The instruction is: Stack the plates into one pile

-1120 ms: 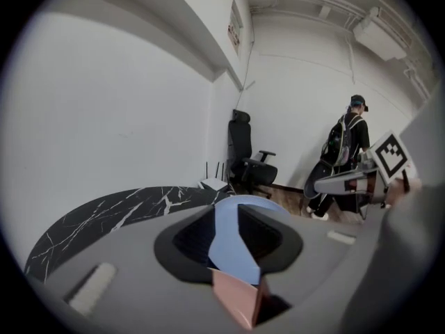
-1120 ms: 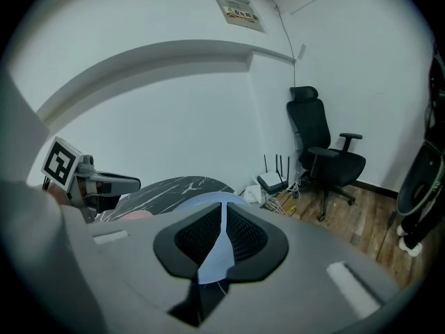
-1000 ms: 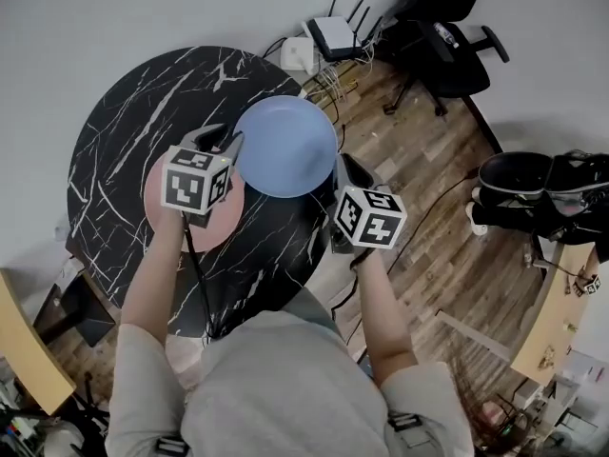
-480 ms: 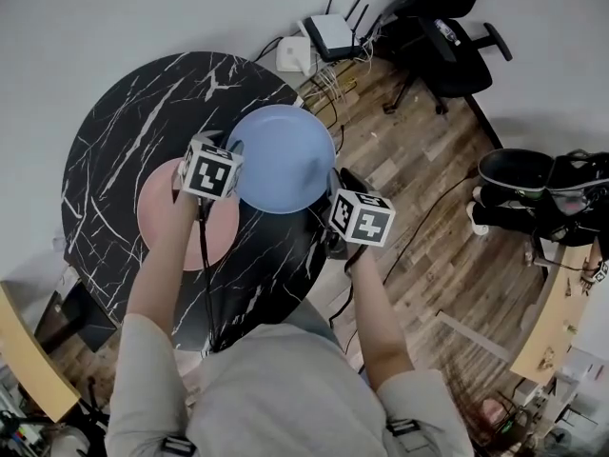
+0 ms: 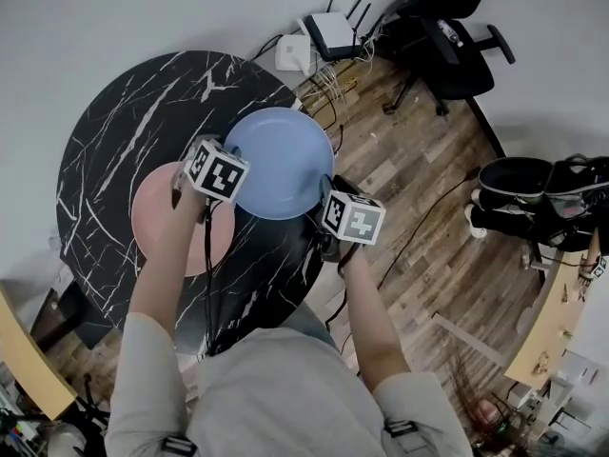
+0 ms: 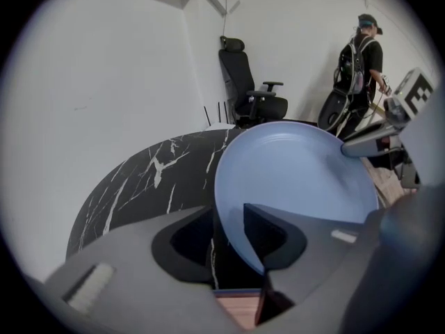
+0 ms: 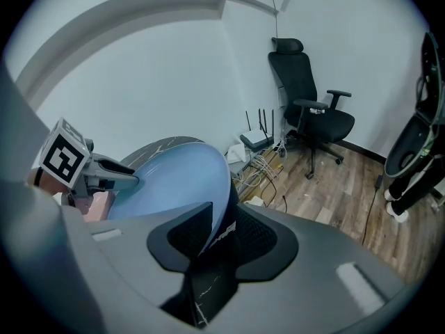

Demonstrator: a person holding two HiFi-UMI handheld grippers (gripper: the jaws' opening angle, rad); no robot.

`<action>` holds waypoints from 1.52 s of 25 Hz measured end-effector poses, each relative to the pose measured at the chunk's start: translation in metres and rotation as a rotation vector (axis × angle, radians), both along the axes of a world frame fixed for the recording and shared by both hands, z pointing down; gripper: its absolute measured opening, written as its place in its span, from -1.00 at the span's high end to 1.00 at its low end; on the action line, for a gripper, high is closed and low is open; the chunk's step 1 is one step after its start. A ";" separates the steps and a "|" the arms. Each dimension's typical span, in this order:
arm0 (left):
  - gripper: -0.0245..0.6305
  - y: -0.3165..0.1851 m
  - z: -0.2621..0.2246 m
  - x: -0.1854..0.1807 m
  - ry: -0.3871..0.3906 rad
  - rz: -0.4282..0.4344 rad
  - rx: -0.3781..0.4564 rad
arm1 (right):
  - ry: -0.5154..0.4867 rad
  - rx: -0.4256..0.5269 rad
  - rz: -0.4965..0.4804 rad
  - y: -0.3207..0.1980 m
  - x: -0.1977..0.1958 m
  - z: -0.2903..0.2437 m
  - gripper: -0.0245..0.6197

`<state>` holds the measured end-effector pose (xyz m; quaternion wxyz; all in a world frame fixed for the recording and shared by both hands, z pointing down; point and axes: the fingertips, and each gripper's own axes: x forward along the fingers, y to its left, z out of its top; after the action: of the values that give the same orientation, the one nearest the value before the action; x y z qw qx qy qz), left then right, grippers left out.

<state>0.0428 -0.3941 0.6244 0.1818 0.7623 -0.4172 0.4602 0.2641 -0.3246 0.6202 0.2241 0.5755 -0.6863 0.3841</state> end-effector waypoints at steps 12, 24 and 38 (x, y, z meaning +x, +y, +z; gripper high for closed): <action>0.58 0.002 -0.016 0.000 0.025 -0.061 0.028 | 0.034 0.043 0.049 -0.002 0.006 -0.018 0.78; 0.64 0.025 -0.087 -0.037 0.191 -0.274 0.114 | 0.012 0.155 -0.012 -0.012 -0.017 -0.077 0.81; 0.64 0.096 -0.110 -0.146 0.217 -0.527 0.182 | -0.014 0.210 -0.241 -0.013 -0.121 -0.104 0.84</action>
<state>-0.1028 -0.2980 0.5146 0.2695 0.6857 -0.6184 0.2735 0.1433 -0.3374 0.5166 0.2024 0.5064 -0.7885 0.2845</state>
